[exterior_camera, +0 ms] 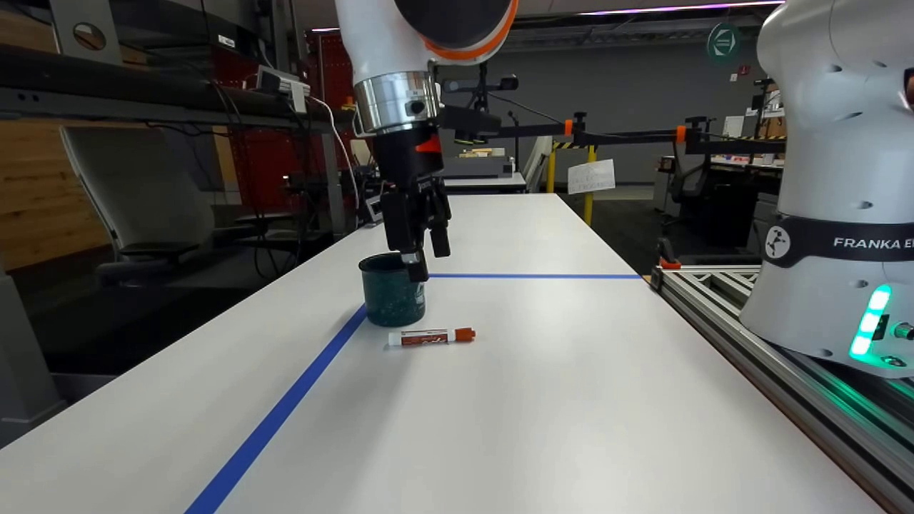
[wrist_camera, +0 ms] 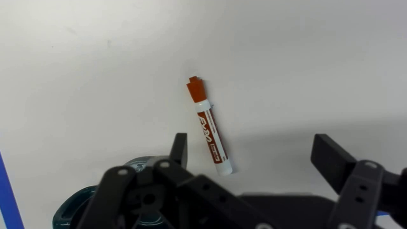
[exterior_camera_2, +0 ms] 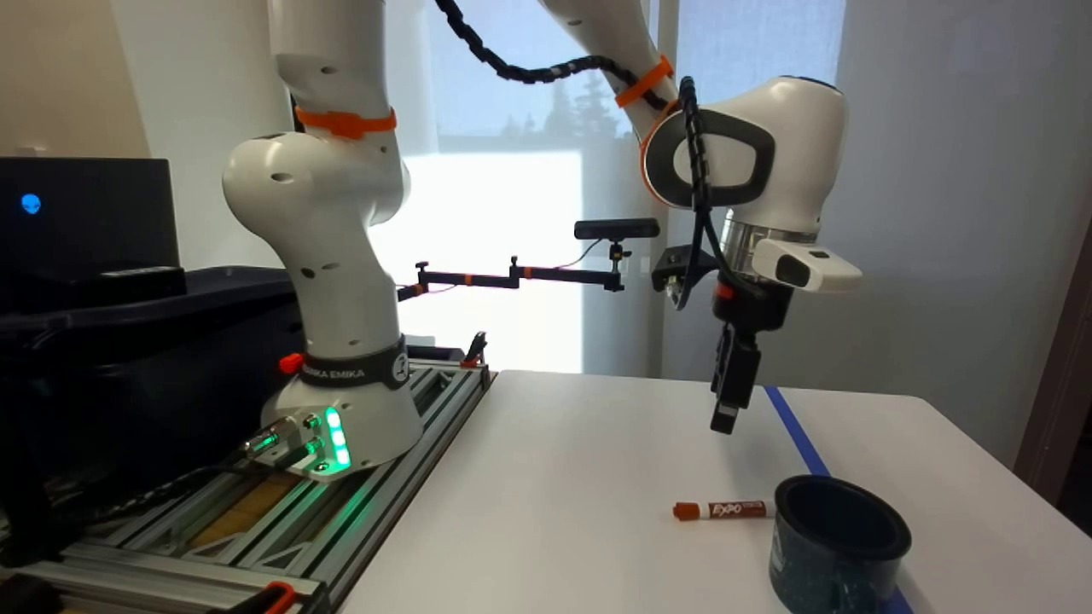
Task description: Remove the marker from the mug
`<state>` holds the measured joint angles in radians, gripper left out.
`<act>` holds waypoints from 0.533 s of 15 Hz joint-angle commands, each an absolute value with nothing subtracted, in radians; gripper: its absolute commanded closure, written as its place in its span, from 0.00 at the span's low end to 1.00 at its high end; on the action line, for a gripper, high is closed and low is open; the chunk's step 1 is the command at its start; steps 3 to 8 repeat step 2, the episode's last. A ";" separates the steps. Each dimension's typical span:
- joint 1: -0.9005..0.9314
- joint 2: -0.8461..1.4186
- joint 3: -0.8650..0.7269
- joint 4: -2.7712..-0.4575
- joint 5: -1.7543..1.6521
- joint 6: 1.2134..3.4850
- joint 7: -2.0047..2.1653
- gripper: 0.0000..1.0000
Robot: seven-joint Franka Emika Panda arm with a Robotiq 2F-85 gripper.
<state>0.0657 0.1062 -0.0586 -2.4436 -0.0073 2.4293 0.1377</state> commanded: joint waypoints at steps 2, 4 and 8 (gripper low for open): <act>0.046 0.106 -0.039 -2.442 -0.010 2.427 0.140 0.00; 0.046 0.106 -0.039 -2.442 -0.010 2.427 0.140 0.00; 0.046 0.106 -0.039 -2.442 -0.010 2.427 0.140 0.00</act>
